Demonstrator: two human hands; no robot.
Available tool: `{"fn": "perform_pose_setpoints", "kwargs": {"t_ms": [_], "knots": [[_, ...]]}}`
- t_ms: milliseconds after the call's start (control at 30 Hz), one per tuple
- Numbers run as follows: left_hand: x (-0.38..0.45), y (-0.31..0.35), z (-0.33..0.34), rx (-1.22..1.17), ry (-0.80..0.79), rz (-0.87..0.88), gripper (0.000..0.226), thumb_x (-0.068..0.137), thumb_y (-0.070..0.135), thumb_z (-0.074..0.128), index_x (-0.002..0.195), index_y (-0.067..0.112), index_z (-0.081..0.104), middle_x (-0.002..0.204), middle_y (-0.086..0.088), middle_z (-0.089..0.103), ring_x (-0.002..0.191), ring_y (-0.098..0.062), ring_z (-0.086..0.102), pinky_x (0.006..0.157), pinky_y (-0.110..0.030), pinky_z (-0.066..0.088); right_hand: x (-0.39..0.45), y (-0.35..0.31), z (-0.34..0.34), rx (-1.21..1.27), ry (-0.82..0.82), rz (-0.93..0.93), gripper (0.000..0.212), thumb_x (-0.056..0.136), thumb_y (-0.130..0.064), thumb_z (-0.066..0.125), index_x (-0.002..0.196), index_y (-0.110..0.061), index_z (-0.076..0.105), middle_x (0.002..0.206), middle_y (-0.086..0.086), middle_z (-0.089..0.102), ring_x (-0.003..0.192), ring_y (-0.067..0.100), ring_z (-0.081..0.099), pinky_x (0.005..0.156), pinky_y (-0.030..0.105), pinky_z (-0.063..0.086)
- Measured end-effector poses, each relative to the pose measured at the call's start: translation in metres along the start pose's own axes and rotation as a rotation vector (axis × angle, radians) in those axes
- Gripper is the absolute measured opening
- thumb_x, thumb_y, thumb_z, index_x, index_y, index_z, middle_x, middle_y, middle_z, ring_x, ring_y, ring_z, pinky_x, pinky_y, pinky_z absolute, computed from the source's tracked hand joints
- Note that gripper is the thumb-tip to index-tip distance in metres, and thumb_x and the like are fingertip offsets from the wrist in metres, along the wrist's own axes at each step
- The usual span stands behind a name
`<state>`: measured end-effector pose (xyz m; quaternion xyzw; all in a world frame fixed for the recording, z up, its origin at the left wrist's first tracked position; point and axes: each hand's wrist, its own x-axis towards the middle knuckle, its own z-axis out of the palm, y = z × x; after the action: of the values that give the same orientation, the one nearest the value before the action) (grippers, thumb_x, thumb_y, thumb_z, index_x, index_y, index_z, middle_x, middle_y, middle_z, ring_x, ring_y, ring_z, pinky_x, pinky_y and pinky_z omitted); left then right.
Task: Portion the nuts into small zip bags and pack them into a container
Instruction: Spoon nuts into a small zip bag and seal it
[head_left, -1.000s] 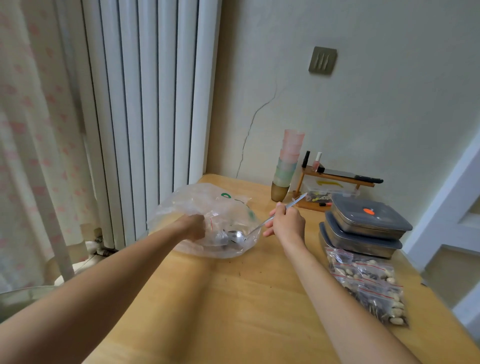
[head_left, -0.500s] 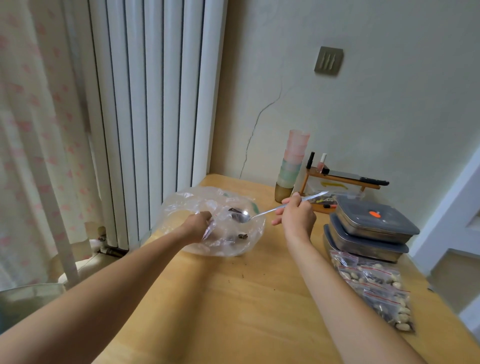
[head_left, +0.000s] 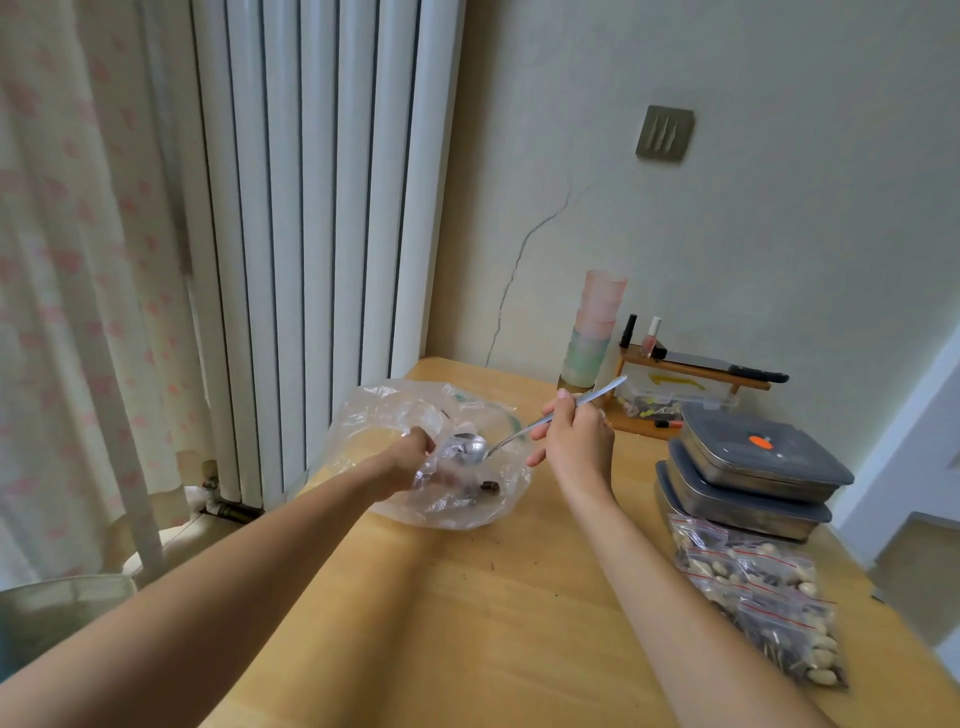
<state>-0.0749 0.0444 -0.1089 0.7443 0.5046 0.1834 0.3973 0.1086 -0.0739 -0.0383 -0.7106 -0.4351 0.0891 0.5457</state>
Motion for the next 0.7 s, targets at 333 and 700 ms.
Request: {"fn": "perform_pose_setpoints", "kwargs": {"t_ms": [333, 700], "knots": [[-0.007, 0.003, -0.005, -0.014, 0.316, -0.027, 0.004, 0.095, 0.007, 0.049, 0.095, 0.010, 0.052, 0.090, -0.010, 0.056, 0.084, -0.028, 0.054, 0.070, -0.037, 0.047, -0.005, -0.002, 0.003, -0.001, -0.027, -0.033, 0.044, 0.111, -0.027, 0.033, 0.090, -0.006, 0.065, 0.070, 0.009, 0.071, 0.042, 0.014, 0.064, 0.049, 0.010, 0.040], [-0.002, 0.002, -0.005, -0.181, 0.174, -0.005, 0.040, 0.075, 0.033, 0.087, 0.071, 0.014, 0.051, 0.061, -0.001, 0.046, 0.058, -0.018, 0.040, 0.053, -0.026, 0.032, -0.015, -0.002, 0.002, -0.019, -0.001, -0.090, 0.044, 0.109, -0.026, 0.035, 0.078, -0.012, 0.063, 0.065, 0.007, 0.068, 0.041, 0.017, 0.063, 0.051, 0.014, 0.045]]}}
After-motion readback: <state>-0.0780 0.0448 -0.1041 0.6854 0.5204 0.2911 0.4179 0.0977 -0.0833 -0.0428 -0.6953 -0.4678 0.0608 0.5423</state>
